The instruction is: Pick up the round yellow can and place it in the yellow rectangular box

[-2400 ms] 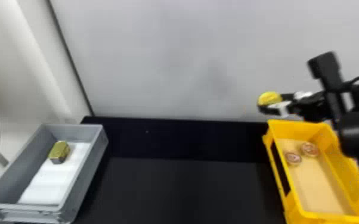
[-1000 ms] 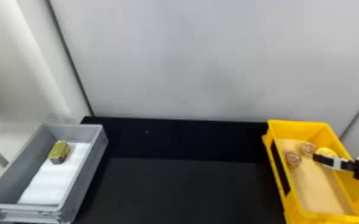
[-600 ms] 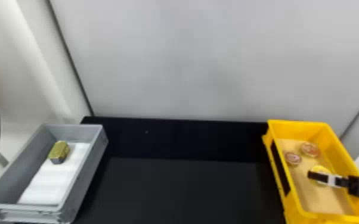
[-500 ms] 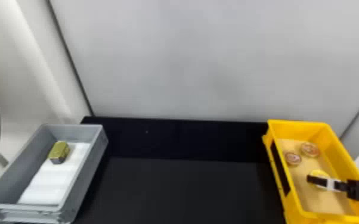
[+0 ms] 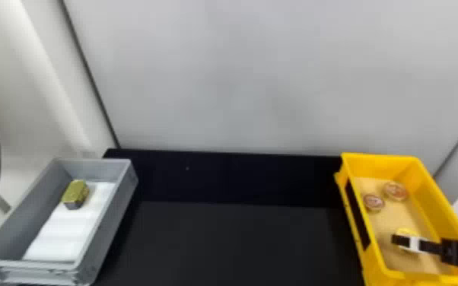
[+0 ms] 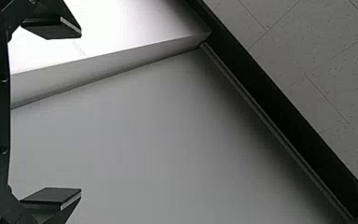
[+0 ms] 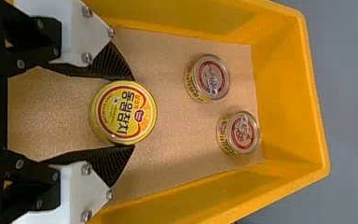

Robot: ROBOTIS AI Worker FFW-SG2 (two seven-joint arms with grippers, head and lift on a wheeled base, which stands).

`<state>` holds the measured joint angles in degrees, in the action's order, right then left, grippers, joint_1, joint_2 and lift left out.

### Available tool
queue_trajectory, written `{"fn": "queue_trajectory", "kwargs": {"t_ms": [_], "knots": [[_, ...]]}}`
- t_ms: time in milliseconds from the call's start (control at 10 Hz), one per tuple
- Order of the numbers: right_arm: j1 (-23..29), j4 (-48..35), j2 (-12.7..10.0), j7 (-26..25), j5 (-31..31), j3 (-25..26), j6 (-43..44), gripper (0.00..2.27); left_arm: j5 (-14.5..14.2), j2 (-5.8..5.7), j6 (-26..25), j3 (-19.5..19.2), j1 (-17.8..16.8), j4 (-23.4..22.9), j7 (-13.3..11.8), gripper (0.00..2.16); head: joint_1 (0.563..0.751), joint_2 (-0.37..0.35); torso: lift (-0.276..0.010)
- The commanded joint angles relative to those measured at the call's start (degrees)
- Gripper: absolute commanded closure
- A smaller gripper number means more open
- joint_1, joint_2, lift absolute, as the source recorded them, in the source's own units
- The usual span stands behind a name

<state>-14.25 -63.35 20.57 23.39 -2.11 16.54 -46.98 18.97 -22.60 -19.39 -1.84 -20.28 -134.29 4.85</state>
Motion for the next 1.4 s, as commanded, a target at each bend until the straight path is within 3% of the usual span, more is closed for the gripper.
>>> {"fn": "queue_trajectory", "kwargs": {"t_ms": [0, 200, 500, 700, 900, 1000, 1200, 1300], "knots": [[0.01, -0.28, -0.01, -0.17, 0.0, 0.07, -0.33, 0.11, 0.01, 0.09, 0.05, -0.01, 0.06, 0.0, -0.01, 0.09, 0.663, 0.054, -0.01], [0.09, -1.25, -0.01, -1.49, 0.09, -0.28, -1.38, 0.0, 0.01, 0.17, -0.04, -0.09, 0.15, 0.0, -0.01, 0.09, 0.663, 0.054, -0.01], [0.62, -5.91, 0.08, -4.13, 0.09, -0.99, -1.91, 0.0, 0.01, 0.26, -0.13, -0.27, 0.24, 0.0, -0.01, 0.09, 0.663, 0.054, -0.01], [1.94, -19.79, 0.08, -4.83, 0.18, 0.24, -2.0, 0.0, -0.08, 0.17, -0.39, -0.27, 0.15, -0.09, -0.1, 0.09, 0.663, 0.054, -0.01], [0.01, -37.9, 0.26, -8.26, 0.18, 1.56, -0.24, 0.0, 0.01, 0.17, -0.74, -0.18, 0.15, -0.09, -0.19, 0.09, 0.663, 0.054, -0.01], [-2.01, -46.07, 0.69, -12.57, 0.62, 0.33, 2.05, 0.0, 0.01, 0.17, -0.74, -0.36, 0.33, -0.09, -0.19, 0.09, 0.663, 0.054, -0.01], [-5.0, -60.66, 0.87, -24.09, 10.9, -4.77, 10.31, 0.0, 0.01, -0.18, -0.66, -1.24, 0.24, -0.09, -0.01, 0.09, 0.663, 0.054, -0.01], [-5.88, -64.44, 0.61, -30.42, 15.13, -6.79, 18.49, 0.0, 0.01, -0.44, -0.57, -1.59, 0.15, 0.0, 0.25, 0.09, 0.663, 0.054, -0.01]]}}
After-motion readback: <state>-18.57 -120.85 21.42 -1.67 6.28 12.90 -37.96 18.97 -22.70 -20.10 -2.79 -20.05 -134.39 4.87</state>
